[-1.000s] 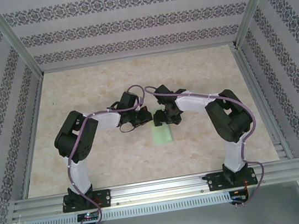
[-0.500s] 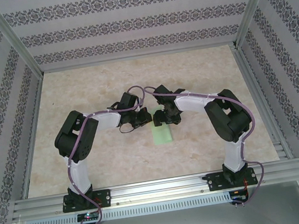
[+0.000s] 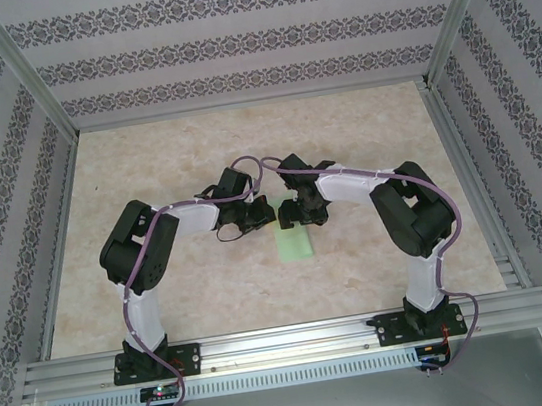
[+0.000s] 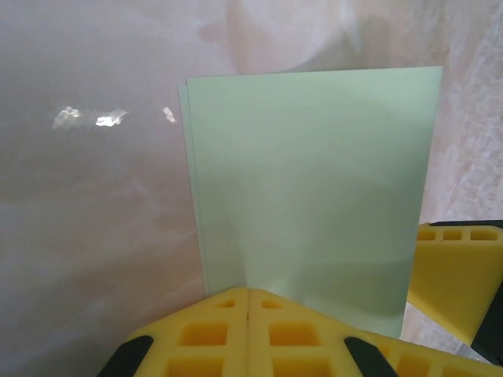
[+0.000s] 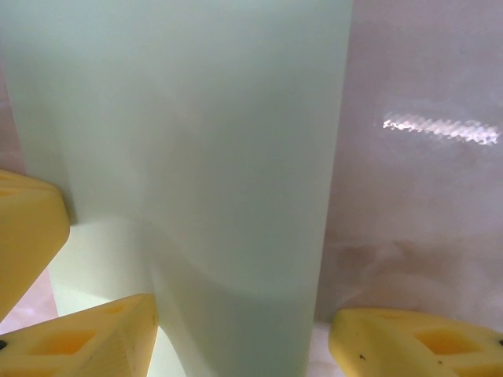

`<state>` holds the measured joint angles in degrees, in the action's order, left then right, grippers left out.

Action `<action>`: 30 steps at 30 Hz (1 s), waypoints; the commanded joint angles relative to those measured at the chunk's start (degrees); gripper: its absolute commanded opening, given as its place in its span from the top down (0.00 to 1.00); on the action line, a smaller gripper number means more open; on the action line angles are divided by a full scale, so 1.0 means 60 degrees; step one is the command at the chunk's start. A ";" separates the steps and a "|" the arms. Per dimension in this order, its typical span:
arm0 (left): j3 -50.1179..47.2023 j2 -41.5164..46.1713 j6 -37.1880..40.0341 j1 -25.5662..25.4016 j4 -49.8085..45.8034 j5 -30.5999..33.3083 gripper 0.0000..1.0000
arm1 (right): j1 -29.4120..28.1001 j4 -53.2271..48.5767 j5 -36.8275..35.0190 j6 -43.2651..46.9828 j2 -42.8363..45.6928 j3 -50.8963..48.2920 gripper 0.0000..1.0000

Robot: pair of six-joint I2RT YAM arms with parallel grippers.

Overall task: Fold a paper plane with a square sheet of paper (pick it up from the middle)
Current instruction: Hold the square sheet of paper at the center of the table.

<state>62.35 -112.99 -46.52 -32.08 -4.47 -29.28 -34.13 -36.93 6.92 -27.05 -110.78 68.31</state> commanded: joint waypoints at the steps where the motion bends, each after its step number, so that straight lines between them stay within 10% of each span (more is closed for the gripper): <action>1: 0.0302 -0.0186 0.0294 -0.0179 -0.0324 0.0082 1.00 | -0.0221 0.0918 0.0294 0.0170 -0.2411 -0.0984 0.35; 17: 0.0192 -0.0159 0.0639 -0.0284 -0.1808 0.0857 1.00 | -0.0219 0.0852 0.0334 0.0063 -0.1804 -0.0980 0.35; 30: 0.0252 -0.0358 0.0673 -0.0285 -0.2306 0.1103 1.00 | 0.0667 0.0669 0.0394 -0.0296 0.2925 -0.1415 0.33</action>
<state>64.82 -113.36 -43.79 -33.15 -9.58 -26.55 -32.14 -33.08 9.02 -28.42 -99.59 60.49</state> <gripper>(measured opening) 0.062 0.671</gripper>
